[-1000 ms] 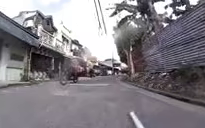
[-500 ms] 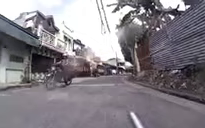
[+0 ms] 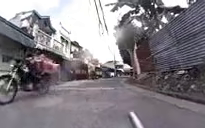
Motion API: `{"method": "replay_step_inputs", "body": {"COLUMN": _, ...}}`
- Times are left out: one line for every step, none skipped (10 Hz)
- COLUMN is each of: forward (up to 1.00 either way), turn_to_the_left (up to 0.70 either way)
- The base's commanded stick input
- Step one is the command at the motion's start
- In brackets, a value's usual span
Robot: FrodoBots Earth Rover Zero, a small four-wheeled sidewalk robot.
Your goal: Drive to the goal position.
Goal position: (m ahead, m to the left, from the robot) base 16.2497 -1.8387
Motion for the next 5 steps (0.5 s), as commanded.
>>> {"method": "replay_step_inputs", "body": {"forward": 0.85, "turn_to_the_left": -0.31}}
{"method": "replay_step_inputs", "body": {"forward": 0.85, "turn_to_the_left": -0.23}}
{"method": "replay_step_inputs", "body": {"forward": 0.85, "turn_to_the_left": -0.08}}
{"method": "replay_step_inputs", "body": {"forward": 0.85, "turn_to_the_left": 0.00}}
{"method": "replay_step_inputs", "body": {"forward": 0.85, "turn_to_the_left": 0.00}}
